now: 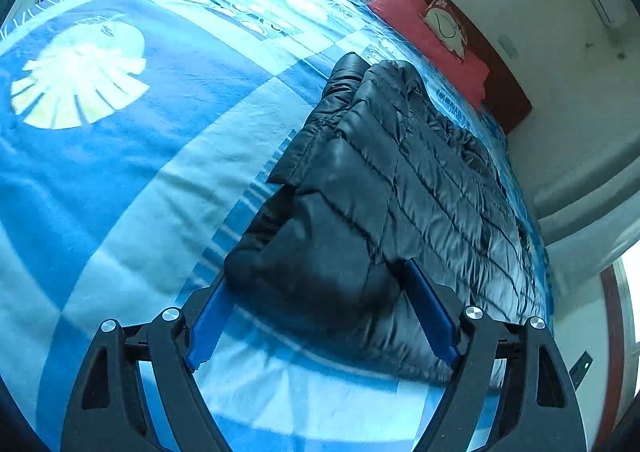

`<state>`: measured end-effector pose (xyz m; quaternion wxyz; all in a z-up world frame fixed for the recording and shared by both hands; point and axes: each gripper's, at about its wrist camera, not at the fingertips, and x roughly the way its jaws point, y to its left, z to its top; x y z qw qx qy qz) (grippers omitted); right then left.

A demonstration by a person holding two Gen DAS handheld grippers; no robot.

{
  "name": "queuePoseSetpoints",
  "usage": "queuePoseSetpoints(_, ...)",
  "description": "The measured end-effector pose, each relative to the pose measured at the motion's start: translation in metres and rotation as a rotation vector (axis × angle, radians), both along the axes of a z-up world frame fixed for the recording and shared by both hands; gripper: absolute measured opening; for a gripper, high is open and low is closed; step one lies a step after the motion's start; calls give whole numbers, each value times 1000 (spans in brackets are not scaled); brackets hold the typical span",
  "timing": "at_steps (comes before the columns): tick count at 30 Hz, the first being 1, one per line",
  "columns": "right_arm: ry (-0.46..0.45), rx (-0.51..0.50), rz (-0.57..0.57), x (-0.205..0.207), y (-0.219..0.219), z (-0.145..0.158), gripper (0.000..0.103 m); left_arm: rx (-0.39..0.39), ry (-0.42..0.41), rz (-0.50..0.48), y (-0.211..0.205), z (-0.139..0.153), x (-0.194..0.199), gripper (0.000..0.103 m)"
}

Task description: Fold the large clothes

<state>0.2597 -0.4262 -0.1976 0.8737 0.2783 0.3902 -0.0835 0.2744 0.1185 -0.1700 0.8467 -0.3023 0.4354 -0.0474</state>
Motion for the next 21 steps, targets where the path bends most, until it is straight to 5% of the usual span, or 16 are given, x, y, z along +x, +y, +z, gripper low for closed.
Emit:
queuePoseSetpoints(2,-10,1,13,0,3,-1,59,1,-18,24,1,0,5,78)
queuePoseSetpoints(5,-36,77,22,-4,0,-3,38,-17,-28,28,-1,-3,10,48)
queuePoseSetpoints(7,-59,119,25,-8,-2,-2,27,-41,-34,31,-4,-1,7,39)
queuePoseSetpoints(12,-81,112,39,-25,4,7,21,34,-77,14,-9,16,-10,25)
queuePoseSetpoints(21,-79,135,57,-98,11,12,19,19,-62,11,6,28,-74,23)
